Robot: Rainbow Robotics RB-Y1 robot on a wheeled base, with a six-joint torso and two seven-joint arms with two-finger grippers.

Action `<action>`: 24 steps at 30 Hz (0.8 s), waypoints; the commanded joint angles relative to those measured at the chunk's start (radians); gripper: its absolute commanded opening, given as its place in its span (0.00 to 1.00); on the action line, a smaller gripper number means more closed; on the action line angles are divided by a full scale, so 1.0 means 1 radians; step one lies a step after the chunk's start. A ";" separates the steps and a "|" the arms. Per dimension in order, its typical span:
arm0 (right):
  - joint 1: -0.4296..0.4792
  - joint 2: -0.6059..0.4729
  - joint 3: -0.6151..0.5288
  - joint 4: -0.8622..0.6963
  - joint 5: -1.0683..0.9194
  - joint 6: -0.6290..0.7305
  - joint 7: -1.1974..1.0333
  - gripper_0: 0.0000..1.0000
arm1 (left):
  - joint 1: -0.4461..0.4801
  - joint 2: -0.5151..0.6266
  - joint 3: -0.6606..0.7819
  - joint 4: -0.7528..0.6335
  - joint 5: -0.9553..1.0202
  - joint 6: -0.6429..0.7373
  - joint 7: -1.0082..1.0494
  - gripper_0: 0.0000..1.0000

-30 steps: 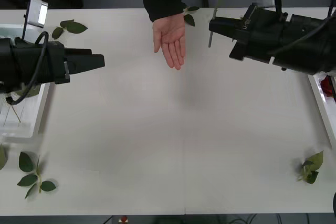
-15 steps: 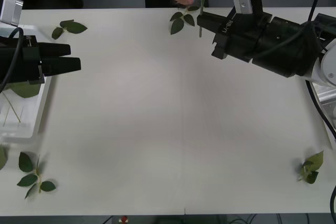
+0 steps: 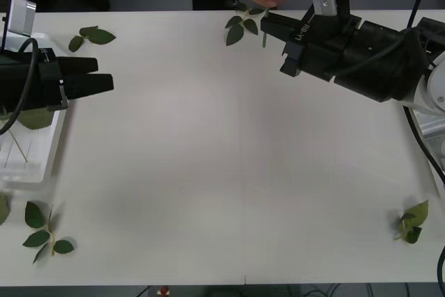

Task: Place the red flowers into the right box and the blue flowers into the left box. If a person shows an open palm, hand one flower to the person first, then continue sorting.

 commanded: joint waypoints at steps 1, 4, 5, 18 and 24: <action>-0.033 -0.003 -0.018 -0.028 -0.007 -0.006 0.036 0.00 | -0.039 -0.005 0.019 -0.003 -0.010 0.001 0.004 1.00; -0.033 -0.003 -0.020 -0.028 -0.004 -0.013 0.045 0.49 | -0.039 -0.005 0.019 -0.003 -0.008 0.001 0.002 1.00; -0.033 -0.003 -0.021 -0.028 -0.004 -0.013 0.050 0.74 | -0.039 -0.007 0.019 -0.003 -0.008 0.001 0.001 1.00; -0.032 -0.013 -0.021 -0.028 -0.056 -0.013 0.060 1.00 | -0.039 -0.021 0.019 -0.003 -0.005 0.001 -0.009 1.00; -0.033 -0.027 -0.021 -0.028 -0.066 -0.013 0.063 1.00 | -0.039 -0.022 0.019 -0.003 -0.005 0.001 -0.009 1.00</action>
